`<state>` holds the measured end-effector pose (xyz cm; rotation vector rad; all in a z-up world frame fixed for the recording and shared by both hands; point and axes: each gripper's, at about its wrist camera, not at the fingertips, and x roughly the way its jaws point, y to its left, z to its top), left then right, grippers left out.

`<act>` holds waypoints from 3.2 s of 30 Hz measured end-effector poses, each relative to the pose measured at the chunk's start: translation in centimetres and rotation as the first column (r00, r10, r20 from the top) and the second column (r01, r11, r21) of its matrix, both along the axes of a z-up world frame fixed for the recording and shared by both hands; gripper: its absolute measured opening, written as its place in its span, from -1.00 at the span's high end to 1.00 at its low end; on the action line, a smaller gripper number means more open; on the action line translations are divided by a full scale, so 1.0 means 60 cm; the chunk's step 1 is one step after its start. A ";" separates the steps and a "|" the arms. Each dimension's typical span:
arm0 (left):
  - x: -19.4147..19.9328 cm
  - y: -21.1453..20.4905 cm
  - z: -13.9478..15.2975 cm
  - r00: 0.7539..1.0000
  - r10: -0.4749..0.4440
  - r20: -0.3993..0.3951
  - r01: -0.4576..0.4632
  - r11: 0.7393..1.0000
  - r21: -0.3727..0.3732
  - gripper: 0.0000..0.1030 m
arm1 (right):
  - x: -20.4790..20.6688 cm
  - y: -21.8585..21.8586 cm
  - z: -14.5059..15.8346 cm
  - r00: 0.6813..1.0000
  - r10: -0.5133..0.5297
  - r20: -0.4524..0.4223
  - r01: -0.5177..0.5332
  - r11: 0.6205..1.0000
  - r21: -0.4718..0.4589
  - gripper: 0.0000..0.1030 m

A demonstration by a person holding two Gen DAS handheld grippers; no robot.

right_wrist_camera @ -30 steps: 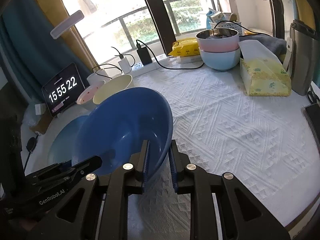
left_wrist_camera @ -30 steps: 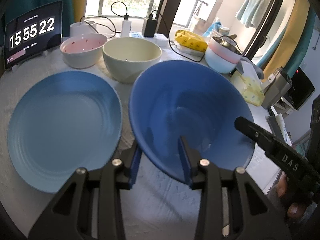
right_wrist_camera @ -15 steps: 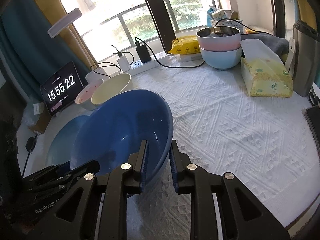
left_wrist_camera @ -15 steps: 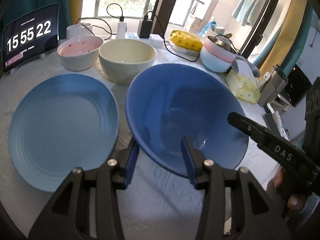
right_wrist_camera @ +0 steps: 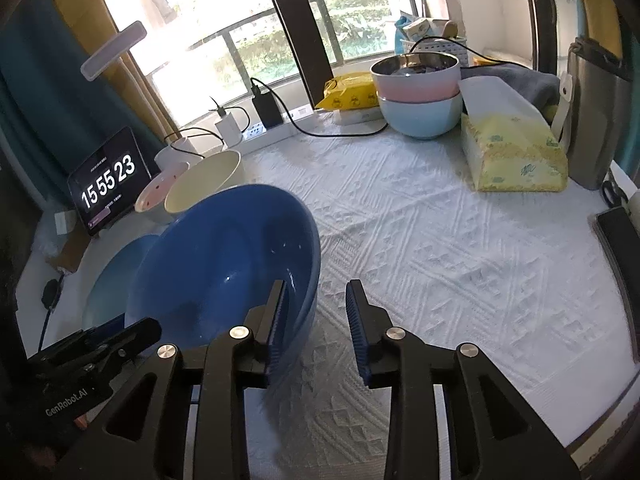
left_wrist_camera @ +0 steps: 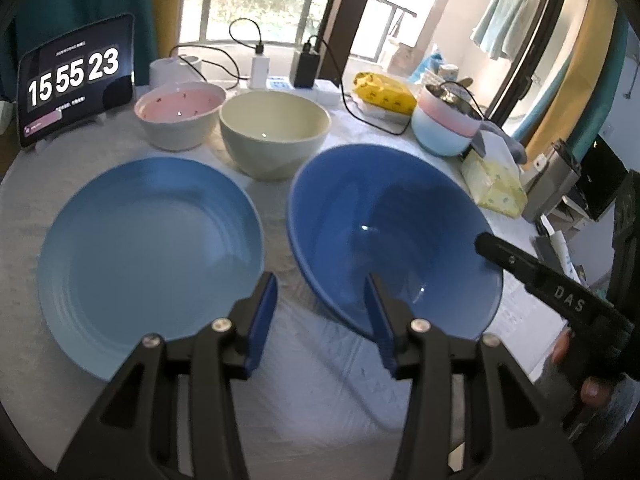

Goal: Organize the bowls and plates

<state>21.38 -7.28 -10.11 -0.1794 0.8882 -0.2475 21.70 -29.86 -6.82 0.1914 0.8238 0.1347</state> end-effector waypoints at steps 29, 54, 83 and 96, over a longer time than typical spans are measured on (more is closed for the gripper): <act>0.046 0.067 0.107 0.979 0.134 0.156 -0.143 0.988 0.049 0.09 | 0.055 0.054 0.094 0.987 0.120 0.110 -0.116 0.992 -0.049 0.38; 0.122 0.108 0.118 0.966 0.184 0.180 -0.195 0.980 0.045 0.09 | 0.176 0.142 0.118 0.941 0.336 0.046 -0.324 0.930 -0.173 0.38; 0.250 0.096 0.024 0.985 0.167 0.044 -0.168 0.985 0.031 0.10 | 0.329 0.199 0.028 0.920 0.349 -0.178 -0.376 0.915 -0.147 0.38; 0.277 0.085 -0.011 0.991 0.126 -0.041 -0.125 0.992 0.012 0.14 | 0.382 0.198 -0.046 0.885 0.310 -0.348 -0.346 0.937 -0.045 0.38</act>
